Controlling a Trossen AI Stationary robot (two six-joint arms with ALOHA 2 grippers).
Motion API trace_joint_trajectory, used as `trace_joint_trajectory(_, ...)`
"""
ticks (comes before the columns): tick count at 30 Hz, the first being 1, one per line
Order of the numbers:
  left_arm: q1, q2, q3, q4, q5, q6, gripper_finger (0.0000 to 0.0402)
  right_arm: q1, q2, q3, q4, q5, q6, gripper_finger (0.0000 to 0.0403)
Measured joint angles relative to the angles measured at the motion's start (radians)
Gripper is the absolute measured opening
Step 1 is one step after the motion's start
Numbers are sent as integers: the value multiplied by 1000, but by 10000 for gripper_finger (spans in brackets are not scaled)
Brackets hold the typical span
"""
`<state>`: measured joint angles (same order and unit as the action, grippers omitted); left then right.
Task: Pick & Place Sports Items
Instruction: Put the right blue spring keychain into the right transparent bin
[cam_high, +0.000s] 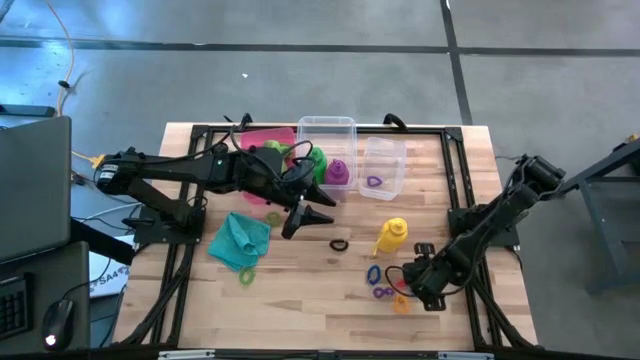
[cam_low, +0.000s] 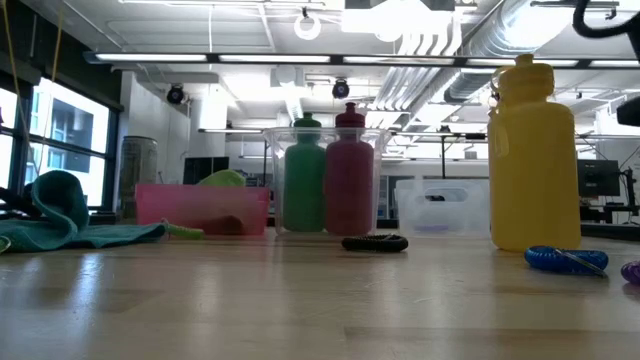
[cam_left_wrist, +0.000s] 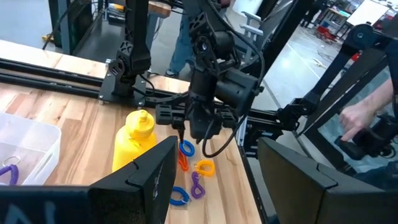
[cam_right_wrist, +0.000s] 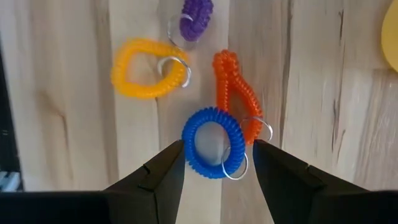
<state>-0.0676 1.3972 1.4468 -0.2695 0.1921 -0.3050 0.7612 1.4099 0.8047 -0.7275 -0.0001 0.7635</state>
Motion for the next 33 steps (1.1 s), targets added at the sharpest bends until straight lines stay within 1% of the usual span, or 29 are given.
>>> trace_joint_trajectory(4,-6,0,0,0,1,0,216,0,18,-17,6,-21,3,181)
trace_joint_trajectory(10,-23,0,0,0,1,0,216,0,18,-101,34,-49,58,181)
trace_joint_trajectory(14,-30,0,0,0,1,1,216,0,18,-150,97,-78,65,181)
trace_joint_trajectory(18,-30,0,0,0,0,0,216,0,16,-175,148,-77,89,179)
trace_joint_trajectory(21,-30,0,0,0,0,-2,216,0,15,-182,160,-72,108,165)
trace_joint_trajectory(25,-30,0,0,0,0,-2,216,0,16,-183,171,-72,109,135)
trace_joint_trajectory(29,-30,0,0,0,0,-2,216,-1,11,-185,202,-120,116,108)
trace_joint_trajectory(31,-30,0,0,0,0,-2,216,0,3,-184,217,-159,132,100)
trace_joint_trajectory(33,-29,0,0,0,0,-2,216,2,-6,-185,220,-167,135,96)
